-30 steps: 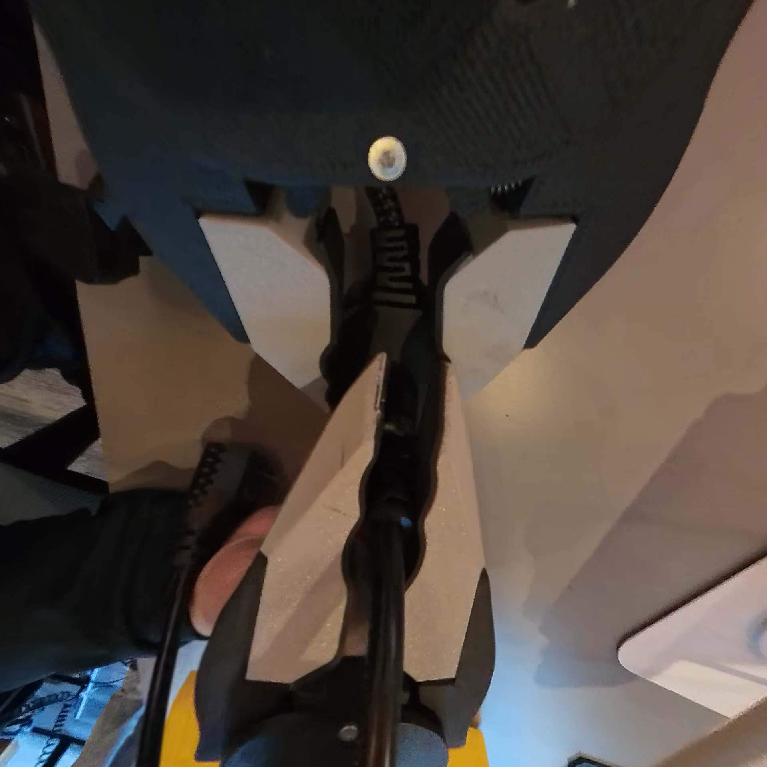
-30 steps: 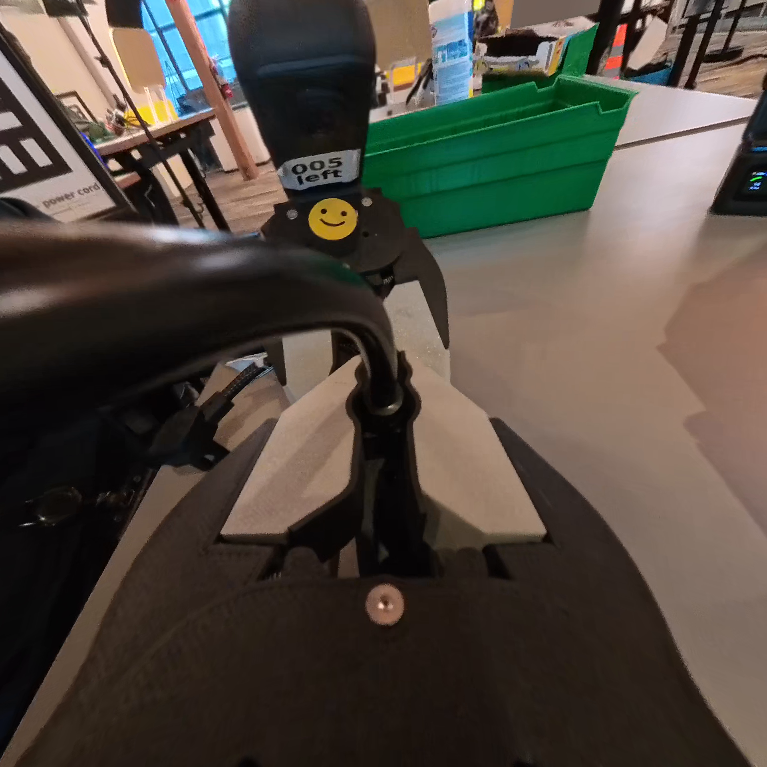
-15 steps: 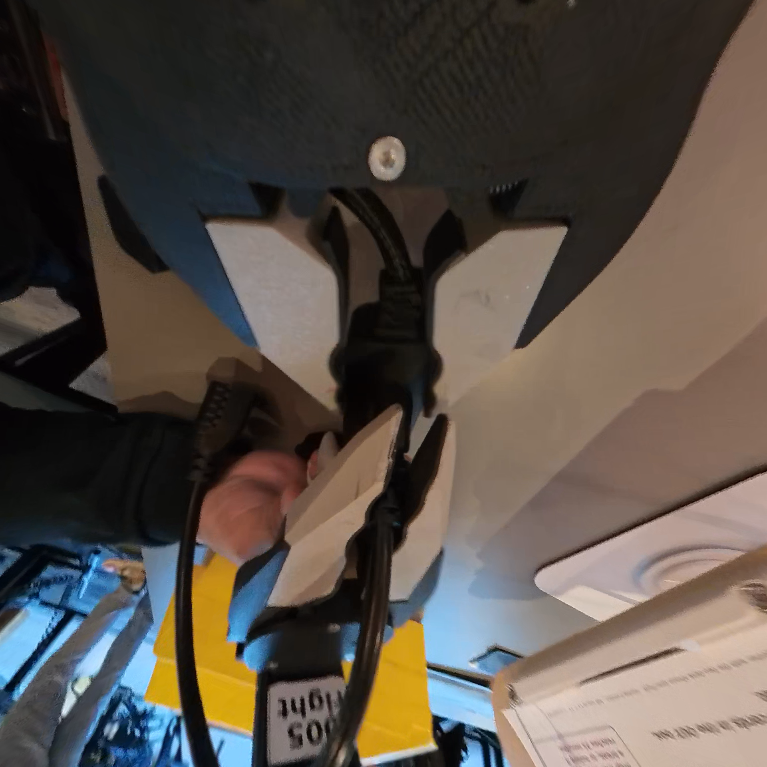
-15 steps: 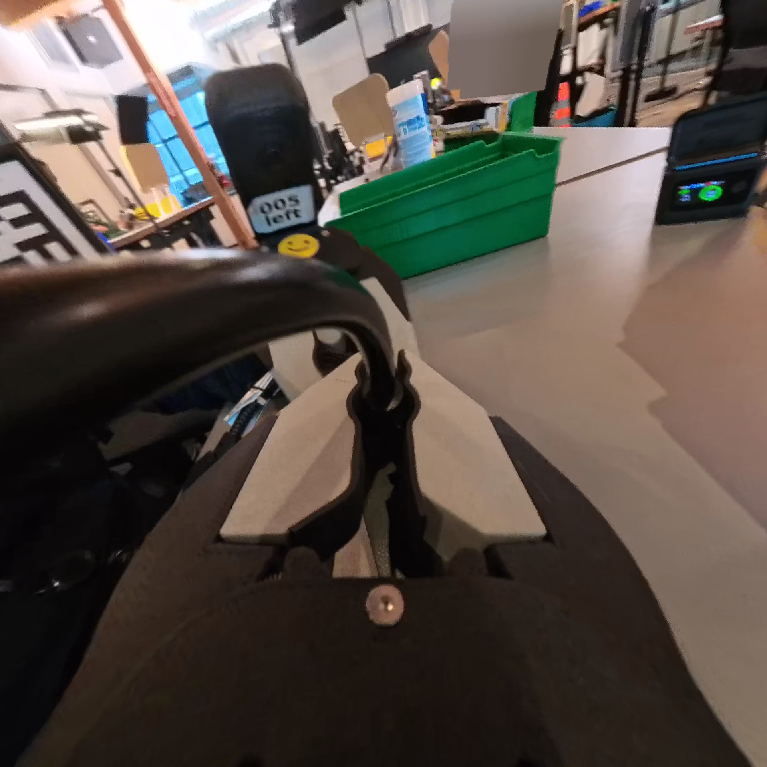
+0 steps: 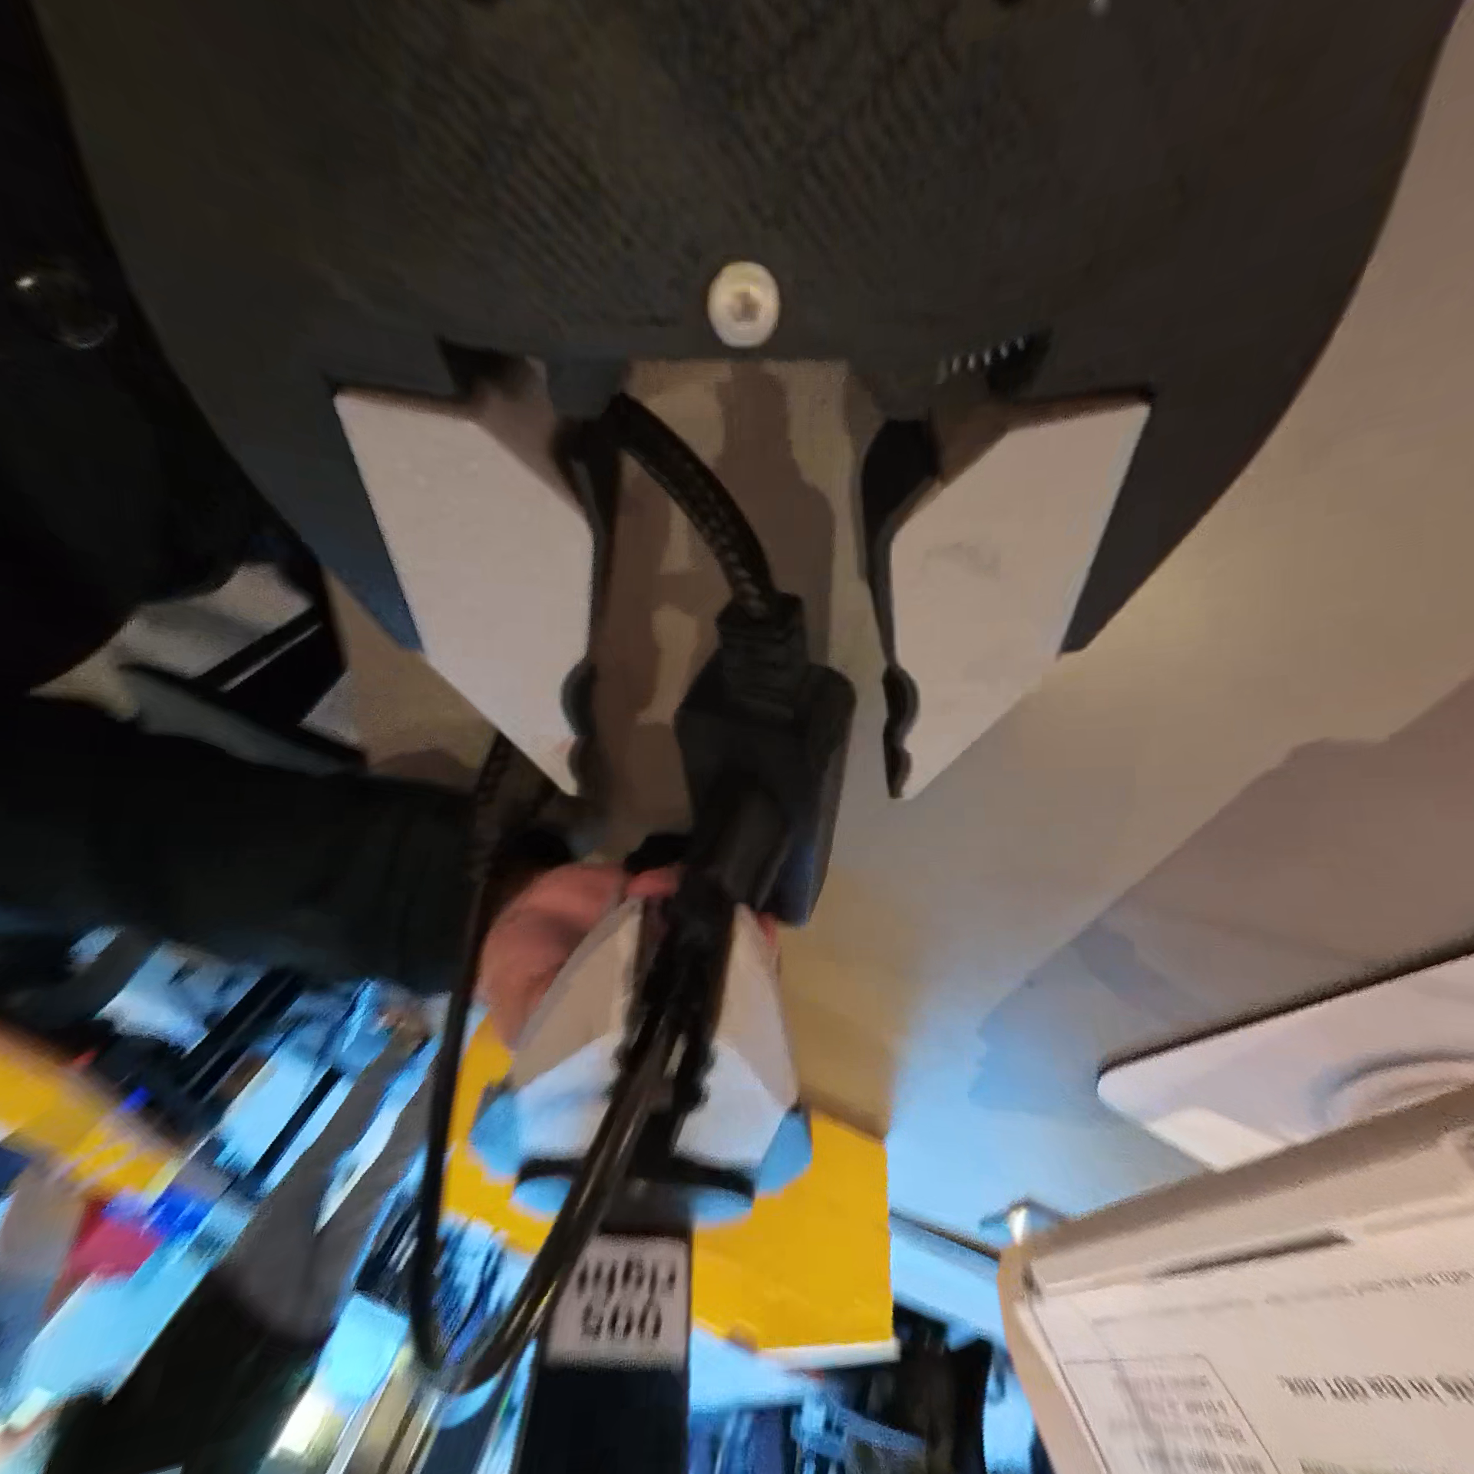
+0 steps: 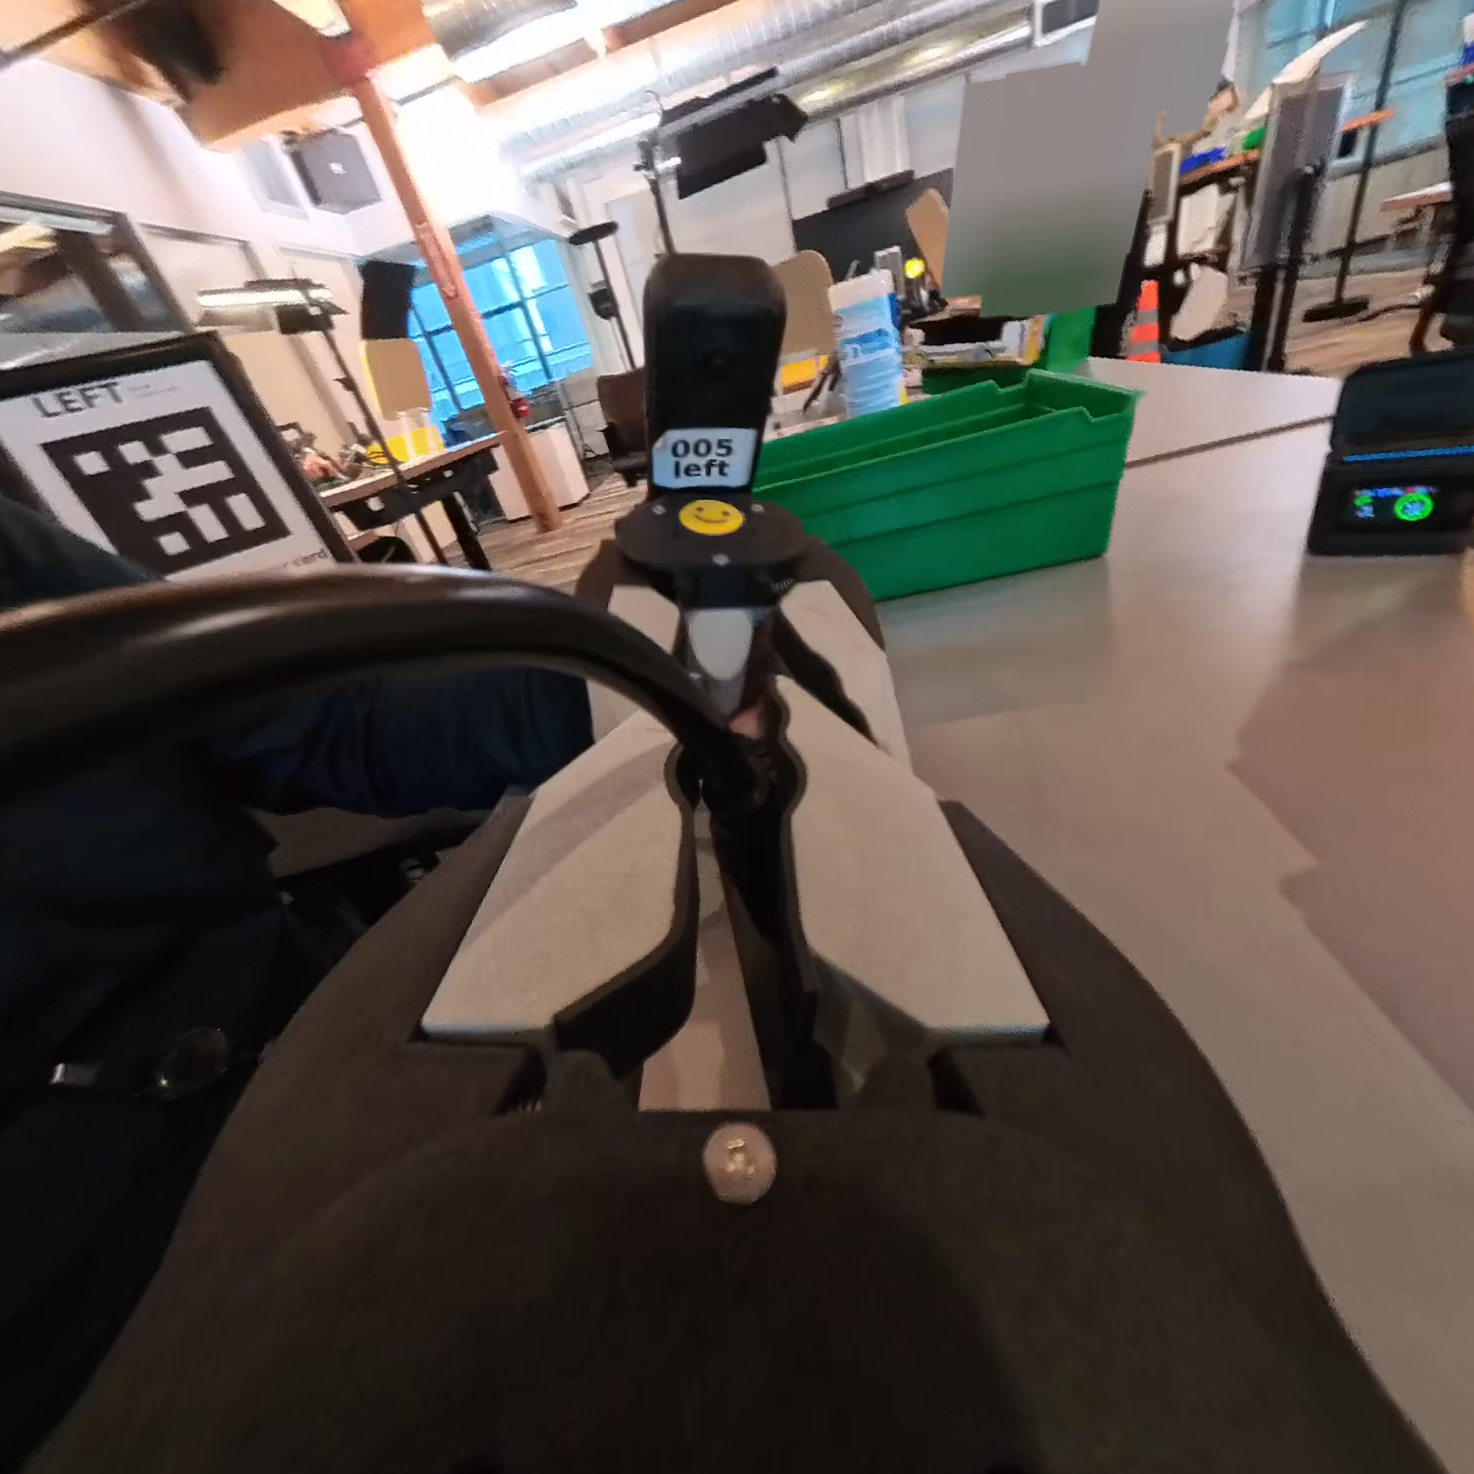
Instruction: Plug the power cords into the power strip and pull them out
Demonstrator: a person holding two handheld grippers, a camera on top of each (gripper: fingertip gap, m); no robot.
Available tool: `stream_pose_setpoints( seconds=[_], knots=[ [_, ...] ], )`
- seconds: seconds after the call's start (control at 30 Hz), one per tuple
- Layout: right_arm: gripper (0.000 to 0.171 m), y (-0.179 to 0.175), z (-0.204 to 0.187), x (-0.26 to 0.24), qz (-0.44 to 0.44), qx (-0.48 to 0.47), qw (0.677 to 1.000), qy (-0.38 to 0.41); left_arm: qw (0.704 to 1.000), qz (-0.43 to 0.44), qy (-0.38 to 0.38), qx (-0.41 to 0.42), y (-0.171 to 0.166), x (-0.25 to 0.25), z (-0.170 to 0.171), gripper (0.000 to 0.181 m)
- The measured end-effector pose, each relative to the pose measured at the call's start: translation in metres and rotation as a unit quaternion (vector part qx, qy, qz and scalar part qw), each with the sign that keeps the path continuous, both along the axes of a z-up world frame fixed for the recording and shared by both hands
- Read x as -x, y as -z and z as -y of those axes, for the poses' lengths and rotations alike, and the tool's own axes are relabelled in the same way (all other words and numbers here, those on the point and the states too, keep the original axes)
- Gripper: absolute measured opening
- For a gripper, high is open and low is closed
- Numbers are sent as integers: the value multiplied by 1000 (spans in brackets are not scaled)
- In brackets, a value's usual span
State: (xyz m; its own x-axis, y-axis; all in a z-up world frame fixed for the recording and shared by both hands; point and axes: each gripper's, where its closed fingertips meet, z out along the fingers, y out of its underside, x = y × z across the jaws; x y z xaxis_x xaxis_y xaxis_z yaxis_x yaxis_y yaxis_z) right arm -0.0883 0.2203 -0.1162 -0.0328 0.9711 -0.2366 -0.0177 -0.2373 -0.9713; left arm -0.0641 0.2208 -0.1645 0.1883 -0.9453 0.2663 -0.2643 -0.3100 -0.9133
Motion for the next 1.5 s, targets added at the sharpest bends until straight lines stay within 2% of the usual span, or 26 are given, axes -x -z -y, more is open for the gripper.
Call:
stream_pose_setpoints(
  seconds=[0.1, 0.13, 0.2, 0.27, 0.33, 0.4, 0.43, 0.5, 0.53, 0.57, 0.63, 0.67, 0.73, 0.87, 0.9, 0.97, 1.03, 1.07, 1.13, 1.2, 1.23, 1.27, 1.3, 1.37, 1.4, 1.5],
  knots=[
    [12, -5, 12, 2, -4, -25, 999, -23, 993, -106, 1, -52, 24, 0, 3, 75],
    [12, -5, 13, 2, -5, -24, 999, -27, 991, -114, 3, -70, 25, -2, 5, 71],
    [11, -7, 14, 4, -14, -16, 999, -37, 988, -120, -11, -101, 24, -8, 4, 50],
    [12, -2, 8, 5, 6, -4, 999, -31, 975, -153, -32, -159, 27, -10, -4, 47],
    [12, 10, -4, 2, 76, 4, 997, -2, 963, -190, -62, -179, 35, -8, -14, 46],
    [14, 18, -21, -12, 144, -25, 987, 69, 958, -190, -89, -194, 29, -4, -23, 46],
    [26, 18, -26, -21, 160, -39, 981, 99, 957, -187, -102, -199, 27, -2, -28, 46],
    [29, 20, -31, -40, 193, -49, 970, 143, 957, -177, -107, -204, 25, 1, -29, 46],
    [15, 29, -40, -55, 232, -57, 953, 187, 957, -170, -105, -211, 24, 2, -28, 46],
    [9, 39, -53, -76, 281, -63, 926, 243, 954, -171, -114, -216, 23, 6, -30, 46],
    [11, 51, -66, -124, 369, -37, 861, 349, 953, -171, -132, -211, 23, 13, -36, 45],
    [11, 49, -66, -142, 385, -13, 833, 398, 955, -165, -141, -201, 23, 16, -40, 45],
    [19, 31, -53, -163, 366, 9, 805, 466, 959, -152, -149, -186, 23, 16, -43, 45],
    [22, -30, -8, -190, 263, -73, 770, 577, 960, -160, -172, -155, 31, 19, -50, 45],
    [19, -44, 5, -184, 230, -99, 775, 580, 961, -163, -173, -145, 33, 20, -51, 45],
    [15, -61, 32, -139, 144, -138, 828, 523, 964, -163, -172, -125, 38, 20, -52, 45],
    [5, -46, 48, -82, 113, -103, 893, 423, 965, -162, -168, -117, 40, 19, -52, 45],
    [0, -28, 45, -62, 130, -67, 909, 389, 965, -162, -169, -121, 40, 19, -52, 45],
    [7, -1, 23, -39, 156, -32, 914, 374, 964, -159, -171, -128, 38, 18, -50, 45],
    [13, 7, -6, -23, 147, -33, 911, 384, 964, -158, -172, -131, 37, 17, -48, 45],
    [19, 10, -19, -16, 142, -27, 911, 387, 963, -159, -173, -134, 37, 17, -48, 45],
    [34, 11, -31, -9, 140, -21, 912, 386, 963, -160, -172, -134, 38, 16, -48, 45],
    [35, 12, -42, -4, 145, -20, 911, 386, 963, -163, -171, -133, 39, 16, -48, 45],
    [29, 22, -63, 1, 181, -30, 904, 386, 962, -168, -170, -130, 41, 16, -49, 45],
    [19, 28, -71, 2, 197, -30, 904, 379, 963, -170, -164, -128, 42, 15, -48, 45],
    [13, 37, -76, 10, 197, -3, 924, 328, 959, -196, -167, -118, 51, 17, -51, 45]
  ],
)
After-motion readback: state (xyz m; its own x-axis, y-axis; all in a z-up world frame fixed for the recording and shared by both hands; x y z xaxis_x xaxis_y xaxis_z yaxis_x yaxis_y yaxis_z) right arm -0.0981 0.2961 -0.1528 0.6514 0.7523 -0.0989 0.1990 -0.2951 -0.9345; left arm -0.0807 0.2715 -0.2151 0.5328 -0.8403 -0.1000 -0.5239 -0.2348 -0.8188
